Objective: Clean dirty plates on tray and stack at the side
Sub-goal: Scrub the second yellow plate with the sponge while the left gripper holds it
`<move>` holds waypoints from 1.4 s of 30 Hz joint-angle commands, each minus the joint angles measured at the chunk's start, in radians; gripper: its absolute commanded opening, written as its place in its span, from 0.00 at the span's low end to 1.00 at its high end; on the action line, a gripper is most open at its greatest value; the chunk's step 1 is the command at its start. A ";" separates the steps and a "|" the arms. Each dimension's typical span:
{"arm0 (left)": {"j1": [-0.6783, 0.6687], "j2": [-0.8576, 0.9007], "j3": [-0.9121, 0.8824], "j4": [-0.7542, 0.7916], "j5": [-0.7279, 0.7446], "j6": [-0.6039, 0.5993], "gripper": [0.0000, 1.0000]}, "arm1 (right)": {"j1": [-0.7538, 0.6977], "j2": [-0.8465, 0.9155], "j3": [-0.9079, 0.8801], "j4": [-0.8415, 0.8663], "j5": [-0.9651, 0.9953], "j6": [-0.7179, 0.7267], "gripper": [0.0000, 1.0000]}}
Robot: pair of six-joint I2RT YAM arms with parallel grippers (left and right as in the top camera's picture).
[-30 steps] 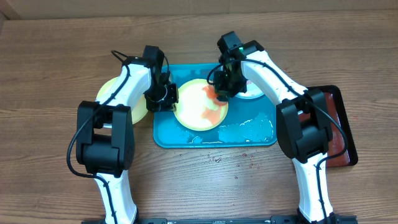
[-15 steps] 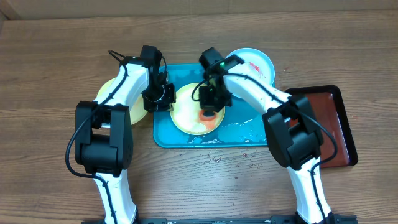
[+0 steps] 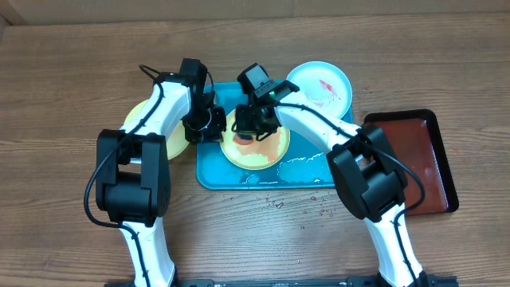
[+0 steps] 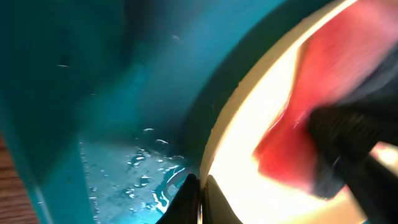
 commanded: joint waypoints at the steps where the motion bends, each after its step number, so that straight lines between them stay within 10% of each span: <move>1: -0.006 0.003 -0.003 -0.005 0.029 0.012 0.04 | -0.040 0.017 0.003 -0.051 0.193 0.021 0.04; 16: -0.006 0.003 -0.003 0.008 0.023 0.012 0.04 | -0.001 0.017 0.116 -0.415 0.387 0.051 0.04; 42: -0.006 0.003 -0.003 0.020 0.051 0.011 0.04 | 0.066 0.017 0.043 -0.094 0.050 0.073 0.04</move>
